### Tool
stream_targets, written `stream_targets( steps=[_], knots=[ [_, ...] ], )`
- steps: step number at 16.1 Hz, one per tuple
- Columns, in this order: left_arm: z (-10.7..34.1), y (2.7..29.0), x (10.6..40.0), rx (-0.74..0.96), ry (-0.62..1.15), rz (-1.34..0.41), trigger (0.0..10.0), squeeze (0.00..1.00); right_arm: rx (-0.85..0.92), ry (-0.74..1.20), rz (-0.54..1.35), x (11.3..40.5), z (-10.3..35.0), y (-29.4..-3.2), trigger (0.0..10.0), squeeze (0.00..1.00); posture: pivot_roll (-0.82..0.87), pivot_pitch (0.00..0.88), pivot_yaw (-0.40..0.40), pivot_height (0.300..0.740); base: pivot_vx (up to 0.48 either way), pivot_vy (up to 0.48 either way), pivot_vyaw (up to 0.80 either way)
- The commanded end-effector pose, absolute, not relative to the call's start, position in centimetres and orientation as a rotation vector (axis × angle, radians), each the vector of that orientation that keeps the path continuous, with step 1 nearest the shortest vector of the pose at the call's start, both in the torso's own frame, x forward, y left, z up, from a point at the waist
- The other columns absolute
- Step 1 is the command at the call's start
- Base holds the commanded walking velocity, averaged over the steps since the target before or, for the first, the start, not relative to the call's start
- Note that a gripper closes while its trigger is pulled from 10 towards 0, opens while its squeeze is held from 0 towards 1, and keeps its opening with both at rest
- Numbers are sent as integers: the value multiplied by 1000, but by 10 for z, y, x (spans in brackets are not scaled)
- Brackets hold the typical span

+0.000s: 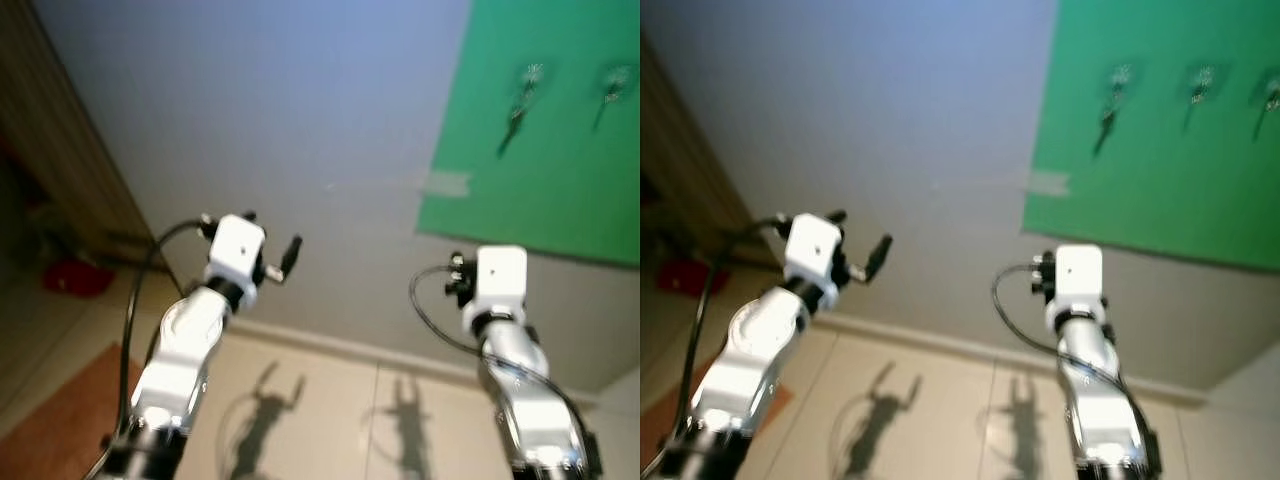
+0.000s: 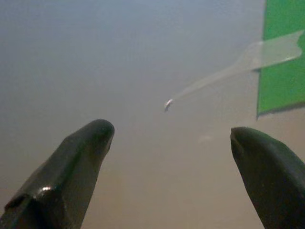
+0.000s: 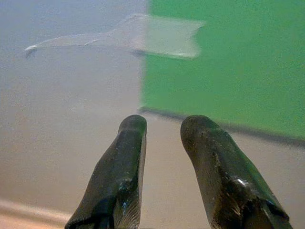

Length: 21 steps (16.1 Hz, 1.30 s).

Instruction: Hang keys on a hook

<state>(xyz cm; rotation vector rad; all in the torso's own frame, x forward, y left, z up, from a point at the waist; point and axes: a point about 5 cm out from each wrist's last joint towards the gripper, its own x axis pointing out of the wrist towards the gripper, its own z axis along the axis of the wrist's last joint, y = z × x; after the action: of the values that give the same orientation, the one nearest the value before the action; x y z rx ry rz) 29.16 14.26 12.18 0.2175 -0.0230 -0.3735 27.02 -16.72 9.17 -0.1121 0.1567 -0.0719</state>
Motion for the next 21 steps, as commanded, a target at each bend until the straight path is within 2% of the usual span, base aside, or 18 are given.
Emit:
stream_targets(
  steps=[1,11,21],
  knots=[
    [123,146,293,220,-17,-351,10000,0,-107,161,-61,271,93,-165,10000,0,-91,0,31,740,0,262,-800],
    [123,147,293,255,-28,-333,10000,0,-143,192,-48,269,90,-170,10000,0,-88,0,18,740,0,0,-800],
    [126,149,294,204,-39,-261,10000,0,-148,189,-73,262,91,-177,10000,0,-104,0,13,740,0,0,-800]
  ],
)
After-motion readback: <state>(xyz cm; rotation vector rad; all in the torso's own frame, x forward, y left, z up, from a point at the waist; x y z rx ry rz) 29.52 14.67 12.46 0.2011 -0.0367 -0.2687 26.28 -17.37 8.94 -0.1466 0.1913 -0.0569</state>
